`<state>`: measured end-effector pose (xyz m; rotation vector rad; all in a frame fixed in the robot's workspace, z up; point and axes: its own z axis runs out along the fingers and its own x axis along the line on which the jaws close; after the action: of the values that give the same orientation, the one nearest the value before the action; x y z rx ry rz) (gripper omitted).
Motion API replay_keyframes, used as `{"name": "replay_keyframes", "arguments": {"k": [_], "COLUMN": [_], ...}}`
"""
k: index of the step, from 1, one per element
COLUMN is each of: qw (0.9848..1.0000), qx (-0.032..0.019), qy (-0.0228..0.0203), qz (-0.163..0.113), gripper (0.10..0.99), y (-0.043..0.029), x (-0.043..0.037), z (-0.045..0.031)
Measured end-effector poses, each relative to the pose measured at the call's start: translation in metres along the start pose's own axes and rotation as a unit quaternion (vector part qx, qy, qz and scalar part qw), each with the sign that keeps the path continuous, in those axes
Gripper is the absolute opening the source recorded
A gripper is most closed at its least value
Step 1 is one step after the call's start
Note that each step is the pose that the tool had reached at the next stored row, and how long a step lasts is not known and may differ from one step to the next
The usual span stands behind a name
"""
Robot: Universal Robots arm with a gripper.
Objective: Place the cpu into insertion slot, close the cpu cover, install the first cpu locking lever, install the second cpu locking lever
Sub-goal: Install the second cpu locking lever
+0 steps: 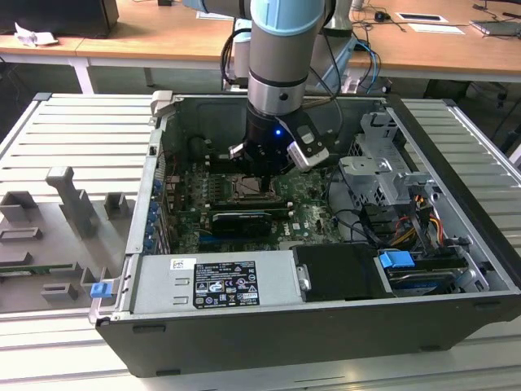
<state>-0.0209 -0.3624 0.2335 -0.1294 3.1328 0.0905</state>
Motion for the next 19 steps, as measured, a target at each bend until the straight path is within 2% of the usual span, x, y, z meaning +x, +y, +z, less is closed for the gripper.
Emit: {"name": "replay_keyframes", "arguments": {"k": [6, 10, 12, 15, 17, 19], "qw": [1.0, 1.0, 1.0, 1.0, 1.0, 1.0], "qx": [0.0, 0.0, -0.0001, -0.001, -0.0033, -0.0085], "qy": [0.0, 0.0001, 0.0001, 0.0, -0.0002, -0.0006], "qz": [0.0, 0.0, 0.0, 0.0, 0.0, 0.0], "gripper": [0.106, 0.106, 0.106, 0.106, 0.106, 0.106], "y": [0.0016, 0.0014, 0.0011, 0.0012, 0.0011, 0.0], "x": [0.0198, 0.022, 0.0222, 0.0259, 0.0302, 0.0325], "z": [0.0005, 0.0056, 0.0115, 0.013, 0.013, 0.0129]}}
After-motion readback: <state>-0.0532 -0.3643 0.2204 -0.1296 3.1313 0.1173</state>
